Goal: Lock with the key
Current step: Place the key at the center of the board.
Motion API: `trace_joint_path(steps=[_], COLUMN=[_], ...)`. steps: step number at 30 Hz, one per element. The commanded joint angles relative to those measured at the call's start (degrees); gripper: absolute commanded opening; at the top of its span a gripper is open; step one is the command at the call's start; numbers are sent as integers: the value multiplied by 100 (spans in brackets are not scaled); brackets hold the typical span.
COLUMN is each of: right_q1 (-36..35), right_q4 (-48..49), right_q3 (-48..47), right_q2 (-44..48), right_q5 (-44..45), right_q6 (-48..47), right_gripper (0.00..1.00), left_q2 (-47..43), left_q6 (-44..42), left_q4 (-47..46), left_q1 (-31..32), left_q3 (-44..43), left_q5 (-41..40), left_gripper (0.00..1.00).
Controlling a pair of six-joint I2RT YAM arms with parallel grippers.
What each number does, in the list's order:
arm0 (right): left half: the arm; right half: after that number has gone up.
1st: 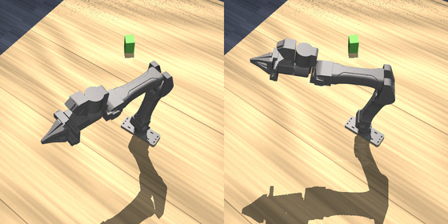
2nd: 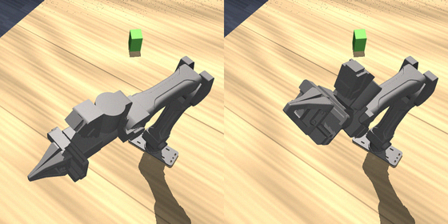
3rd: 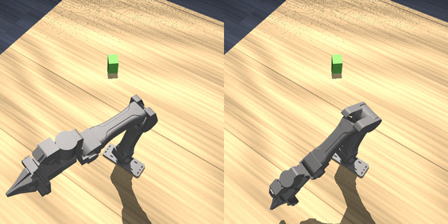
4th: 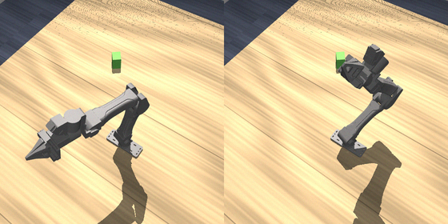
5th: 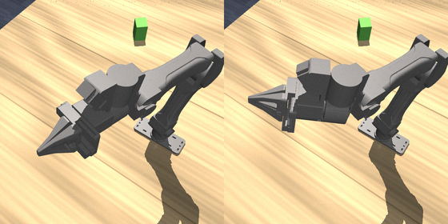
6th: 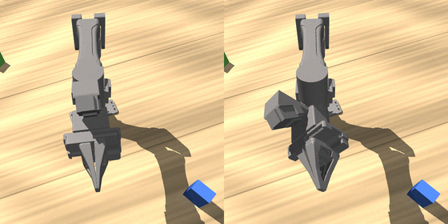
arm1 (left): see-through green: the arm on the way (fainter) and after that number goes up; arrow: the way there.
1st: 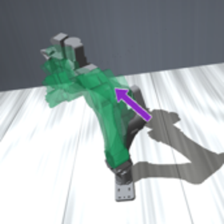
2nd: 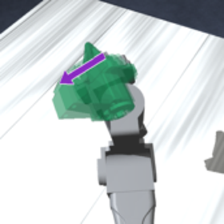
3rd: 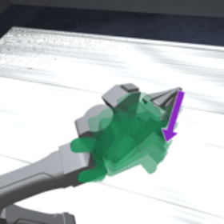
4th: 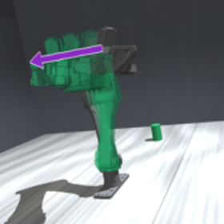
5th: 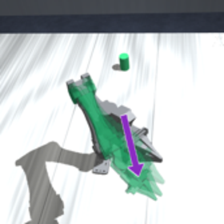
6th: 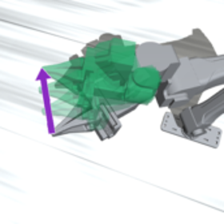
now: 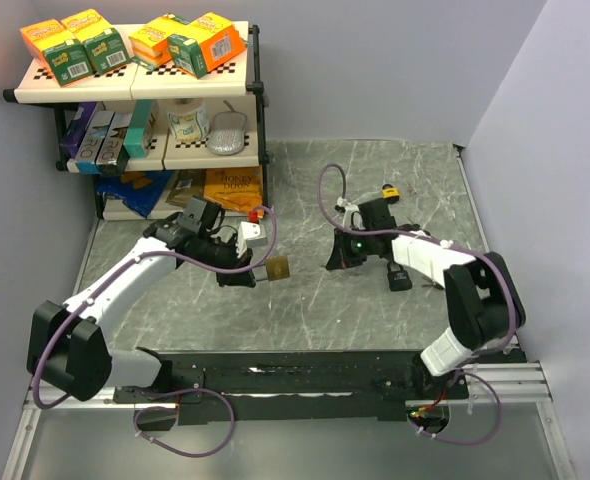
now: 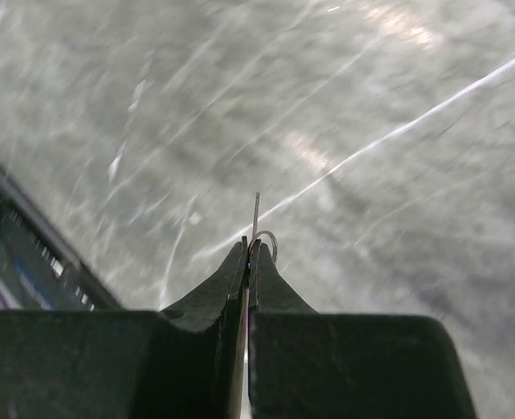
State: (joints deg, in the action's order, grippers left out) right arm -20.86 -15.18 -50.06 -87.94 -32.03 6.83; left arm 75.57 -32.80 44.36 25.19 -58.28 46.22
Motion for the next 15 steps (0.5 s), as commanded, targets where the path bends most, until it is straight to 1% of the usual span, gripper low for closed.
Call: trace_joint_path(steps=[1,7,9,10,12,13,15], right_q1=[-41,-41,-41,-41,-41,-41,-32], right_q4=[796,1069,1157,1201,1280,1298,1263], right_q3=[-320,-153,-109,-57,-4,31,49], right_q2=[-434,-794,-882,-909,-979,-1005,-1050], right_q5=[338,522,522,496,523,514,505], right_q6=[581,978,1100,1119,1232,1259,1347], right_gripper=[0,0,3,6,18,22,26], left_q2=[-297,-166,-104,-78,-16,10,54], left_q6=[168,72,45,37,10,1,-43], left_q4=[-683,-613,-552,-542,-490,-463,-402], left_q1=[-23,-32,-32,-32,-32,-40,-32], left_q3=[18,10,-16,-25,-69,-78,-122], left_q5=[204,151,177,186,195,212,204], left_gripper=[1,1,1,1,1,1,1])
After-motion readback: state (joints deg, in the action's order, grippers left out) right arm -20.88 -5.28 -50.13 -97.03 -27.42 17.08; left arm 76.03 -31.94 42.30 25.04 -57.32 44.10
